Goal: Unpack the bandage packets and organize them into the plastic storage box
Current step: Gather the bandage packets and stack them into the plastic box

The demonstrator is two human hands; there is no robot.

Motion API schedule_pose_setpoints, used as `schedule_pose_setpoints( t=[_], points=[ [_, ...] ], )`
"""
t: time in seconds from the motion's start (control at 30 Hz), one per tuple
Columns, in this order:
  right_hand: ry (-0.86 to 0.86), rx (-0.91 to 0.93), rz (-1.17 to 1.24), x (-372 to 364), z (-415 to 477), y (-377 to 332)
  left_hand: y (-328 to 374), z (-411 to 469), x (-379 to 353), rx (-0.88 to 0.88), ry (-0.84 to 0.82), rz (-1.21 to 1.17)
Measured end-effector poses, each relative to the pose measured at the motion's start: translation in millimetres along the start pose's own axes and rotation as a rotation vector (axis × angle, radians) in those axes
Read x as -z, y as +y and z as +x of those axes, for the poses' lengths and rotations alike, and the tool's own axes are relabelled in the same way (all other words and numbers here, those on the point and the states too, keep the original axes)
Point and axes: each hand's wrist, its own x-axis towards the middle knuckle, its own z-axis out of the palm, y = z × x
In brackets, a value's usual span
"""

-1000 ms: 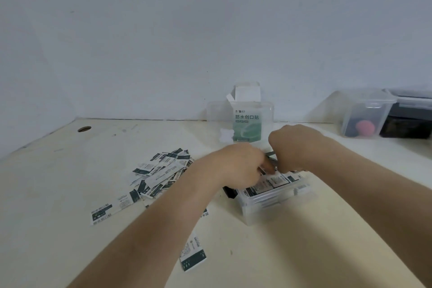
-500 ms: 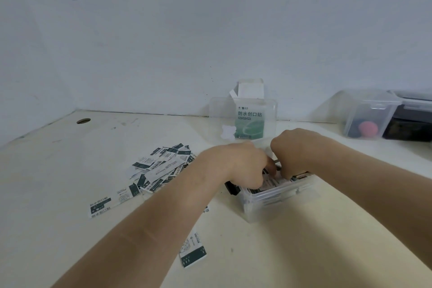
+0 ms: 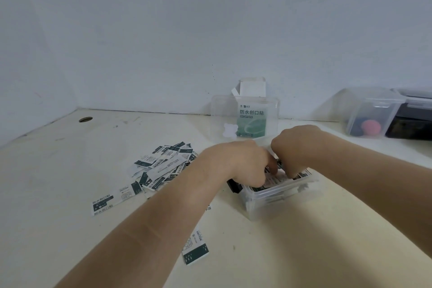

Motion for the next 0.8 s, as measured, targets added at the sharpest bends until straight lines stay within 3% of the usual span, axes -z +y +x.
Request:
schedule_pose_setpoints(
  t=[0.23,0.57,0.73,0.8],
  points=[
    [-0.109,0.011,0.071,5.4,-7.5,-0.6,1.5,-2.4,0.9,0.027,0.005,-0.03],
    [-0.347,0.0,0.484,3.0,0.6,16.2,0.1,-1.5,0.6,0.031,0.022,-0.067],
    [-0.335,0.029,0.473,1.8,2.2,17.2,0.0,-0.5,0.9,0.046,0.004,-0.053],
    [-0.2,0.113,0.335,2.4,-1.4,19.2,-1.4,0.8,-0.1,0.046,0.012,-0.054]
  ],
)
